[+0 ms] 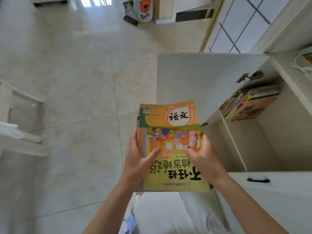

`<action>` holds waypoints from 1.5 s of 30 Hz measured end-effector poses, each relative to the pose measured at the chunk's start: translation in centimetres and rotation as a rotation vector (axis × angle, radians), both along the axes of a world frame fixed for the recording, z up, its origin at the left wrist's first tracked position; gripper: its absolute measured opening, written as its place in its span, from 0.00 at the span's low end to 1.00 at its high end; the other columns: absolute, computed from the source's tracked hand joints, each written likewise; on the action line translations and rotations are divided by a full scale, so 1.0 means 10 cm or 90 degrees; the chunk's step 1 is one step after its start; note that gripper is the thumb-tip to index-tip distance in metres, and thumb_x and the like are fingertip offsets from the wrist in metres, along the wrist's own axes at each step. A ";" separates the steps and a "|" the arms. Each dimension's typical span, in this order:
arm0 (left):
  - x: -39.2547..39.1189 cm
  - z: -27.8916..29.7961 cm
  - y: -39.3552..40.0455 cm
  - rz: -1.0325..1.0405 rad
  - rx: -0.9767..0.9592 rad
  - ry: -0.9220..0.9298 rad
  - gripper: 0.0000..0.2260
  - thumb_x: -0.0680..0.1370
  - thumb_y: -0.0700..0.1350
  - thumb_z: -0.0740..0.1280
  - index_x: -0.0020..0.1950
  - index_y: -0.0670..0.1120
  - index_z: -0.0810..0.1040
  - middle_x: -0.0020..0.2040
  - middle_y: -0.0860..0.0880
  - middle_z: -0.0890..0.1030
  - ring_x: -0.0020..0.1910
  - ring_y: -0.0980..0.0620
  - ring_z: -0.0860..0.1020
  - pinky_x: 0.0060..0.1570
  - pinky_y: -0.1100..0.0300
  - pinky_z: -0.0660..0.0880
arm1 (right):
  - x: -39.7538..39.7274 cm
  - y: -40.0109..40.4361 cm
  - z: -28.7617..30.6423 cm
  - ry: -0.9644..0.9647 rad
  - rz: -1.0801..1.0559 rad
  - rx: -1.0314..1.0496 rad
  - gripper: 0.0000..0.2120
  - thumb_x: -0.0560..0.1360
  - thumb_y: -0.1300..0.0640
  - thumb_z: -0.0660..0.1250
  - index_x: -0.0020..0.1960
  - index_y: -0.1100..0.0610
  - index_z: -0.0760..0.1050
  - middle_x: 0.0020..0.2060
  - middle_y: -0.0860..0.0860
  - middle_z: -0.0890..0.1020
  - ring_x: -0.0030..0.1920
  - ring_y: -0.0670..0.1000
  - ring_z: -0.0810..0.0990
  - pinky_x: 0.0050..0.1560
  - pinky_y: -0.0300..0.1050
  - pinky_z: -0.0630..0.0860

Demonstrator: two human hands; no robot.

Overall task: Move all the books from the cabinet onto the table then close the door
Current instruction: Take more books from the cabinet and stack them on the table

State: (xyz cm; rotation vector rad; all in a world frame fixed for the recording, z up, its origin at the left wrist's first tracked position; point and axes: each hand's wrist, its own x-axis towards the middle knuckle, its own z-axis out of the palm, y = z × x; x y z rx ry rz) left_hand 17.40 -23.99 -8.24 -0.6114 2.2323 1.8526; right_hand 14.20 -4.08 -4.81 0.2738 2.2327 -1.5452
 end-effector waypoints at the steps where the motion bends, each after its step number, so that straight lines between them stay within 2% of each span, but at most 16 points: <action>1: 0.11 -0.01 -0.11 0.013 -0.027 0.011 0.41 0.67 0.59 0.76 0.74 0.59 0.58 0.67 0.56 0.74 0.60 0.53 0.79 0.57 0.46 0.79 | 0.05 -0.13 0.01 0.011 0.019 0.002 0.15 0.75 0.61 0.66 0.59 0.51 0.68 0.46 0.48 0.82 0.43 0.44 0.83 0.38 0.38 0.80; 5: 0.64 0.05 -0.62 0.081 -0.073 0.049 0.40 0.67 0.59 0.75 0.74 0.62 0.57 0.68 0.58 0.72 0.62 0.53 0.78 0.58 0.46 0.78 | 0.36 -0.72 0.07 0.068 0.089 0.023 0.20 0.75 0.63 0.66 0.62 0.47 0.66 0.49 0.44 0.79 0.46 0.39 0.81 0.36 0.32 0.78; 7: 0.89 0.09 -0.85 0.118 -0.096 0.057 0.40 0.67 0.62 0.74 0.73 0.64 0.56 0.69 0.59 0.71 0.63 0.51 0.77 0.58 0.45 0.78 | 0.50 -0.99 0.08 0.094 0.128 0.038 0.26 0.73 0.59 0.67 0.67 0.46 0.63 0.54 0.44 0.78 0.53 0.43 0.80 0.45 0.38 0.81; 9: 1.19 0.12 -1.15 0.169 -0.116 0.057 0.41 0.66 0.64 0.73 0.74 0.64 0.55 0.70 0.58 0.71 0.63 0.49 0.78 0.58 0.44 0.78 | 0.67 -1.33 0.06 0.115 0.185 0.049 0.35 0.71 0.54 0.67 0.73 0.44 0.55 0.61 0.47 0.75 0.59 0.48 0.78 0.51 0.49 0.81; 11: 1.46 0.16 -1.41 0.214 -0.126 0.057 0.40 0.68 0.62 0.73 0.74 0.65 0.55 0.70 0.57 0.71 0.61 0.49 0.79 0.57 0.44 0.78 | 0.82 -1.65 0.06 0.157 0.243 0.061 0.40 0.72 0.55 0.67 0.76 0.43 0.48 0.65 0.48 0.71 0.61 0.46 0.76 0.54 0.44 0.80; 13: 1.72 0.22 -1.63 0.266 -0.130 0.056 0.39 0.69 0.59 0.74 0.74 0.66 0.56 0.69 0.58 0.72 0.60 0.51 0.79 0.57 0.44 0.78 | 0.96 -1.96 0.08 0.207 0.312 0.070 0.41 0.74 0.58 0.68 0.77 0.44 0.47 0.68 0.48 0.67 0.62 0.43 0.73 0.54 0.35 0.77; 14: 1.81 0.24 -1.72 0.290 -0.131 0.056 0.38 0.69 0.59 0.73 0.73 0.67 0.56 0.69 0.59 0.72 0.60 0.51 0.79 0.57 0.45 0.78 | 1.00 -2.08 0.08 0.232 0.341 0.075 0.40 0.74 0.58 0.68 0.77 0.44 0.48 0.70 0.47 0.65 0.64 0.43 0.71 0.57 0.36 0.76; 16: 2.06 0.28 -1.92 0.354 -0.132 0.052 0.36 0.69 0.59 0.73 0.73 0.67 0.58 0.68 0.59 0.72 0.61 0.52 0.79 0.57 0.45 0.78 | 1.08 -2.42 0.06 0.260 0.417 0.086 0.37 0.75 0.55 0.67 0.77 0.45 0.51 0.72 0.49 0.64 0.69 0.47 0.67 0.63 0.45 0.75; 19: 2.25 0.29 -2.10 0.418 -0.137 0.042 0.34 0.70 0.59 0.72 0.72 0.65 0.60 0.68 0.58 0.74 0.61 0.53 0.79 0.57 0.46 0.79 | 1.10 -2.76 0.05 0.260 0.483 0.081 0.34 0.75 0.51 0.67 0.76 0.45 0.54 0.72 0.51 0.64 0.70 0.50 0.66 0.65 0.52 0.73; 23: 2.38 0.28 -2.36 0.523 -0.127 0.035 0.32 0.73 0.52 0.74 0.72 0.62 0.63 0.65 0.57 0.77 0.59 0.55 0.80 0.56 0.49 0.79 | 1.03 -3.24 0.03 0.240 0.570 0.065 0.35 0.70 0.41 0.63 0.75 0.42 0.56 0.72 0.50 0.65 0.68 0.52 0.69 0.60 0.55 0.77; 26: 2.37 0.28 -2.57 0.585 -0.133 0.023 0.32 0.72 0.53 0.74 0.72 0.62 0.63 0.65 0.57 0.77 0.59 0.55 0.80 0.58 0.49 0.78 | 0.91 -3.62 0.01 0.224 0.631 0.049 0.36 0.68 0.39 0.62 0.74 0.40 0.56 0.71 0.48 0.64 0.66 0.52 0.72 0.56 0.55 0.79; 29: 2.31 0.31 -2.81 0.651 -0.146 0.009 0.32 0.72 0.55 0.72 0.73 0.62 0.62 0.67 0.57 0.76 0.61 0.54 0.78 0.60 0.48 0.77 | 0.77 -4.05 0.04 0.219 0.702 0.013 0.34 0.73 0.48 0.67 0.75 0.43 0.57 0.71 0.48 0.64 0.65 0.51 0.72 0.54 0.53 0.80; 32: 2.24 0.35 -2.99 0.696 -0.170 -0.007 0.32 0.74 0.53 0.72 0.74 0.61 0.61 0.70 0.58 0.72 0.66 0.55 0.74 0.65 0.48 0.74 | 0.66 -4.41 0.07 0.237 0.750 0.007 0.33 0.74 0.56 0.68 0.75 0.48 0.58 0.71 0.48 0.64 0.65 0.50 0.72 0.55 0.49 0.80; 35: 2.24 0.38 -3.13 0.761 -0.184 -0.019 0.32 0.74 0.52 0.72 0.74 0.60 0.61 0.71 0.58 0.71 0.68 0.56 0.72 0.66 0.48 0.72 | 0.62 -4.76 0.15 0.225 0.815 -0.016 0.33 0.75 0.58 0.68 0.75 0.49 0.58 0.70 0.47 0.65 0.63 0.47 0.72 0.54 0.44 0.80; 41: 2.47 0.36 -3.41 0.871 -0.195 -0.067 0.32 0.73 0.53 0.73 0.74 0.61 0.62 0.70 0.57 0.72 0.68 0.56 0.72 0.67 0.47 0.71 | 0.78 -5.37 0.15 0.186 0.936 -0.041 0.32 0.75 0.58 0.67 0.75 0.48 0.58 0.67 0.45 0.66 0.60 0.44 0.73 0.53 0.45 0.81; 45: 2.65 0.36 -3.65 0.936 -0.186 -0.074 0.32 0.73 0.54 0.73 0.74 0.60 0.63 0.68 0.58 0.74 0.64 0.57 0.75 0.64 0.49 0.74 | 0.98 -5.80 0.14 0.204 1.006 -0.026 0.33 0.75 0.58 0.67 0.75 0.48 0.57 0.66 0.42 0.66 0.61 0.41 0.70 0.47 0.31 0.76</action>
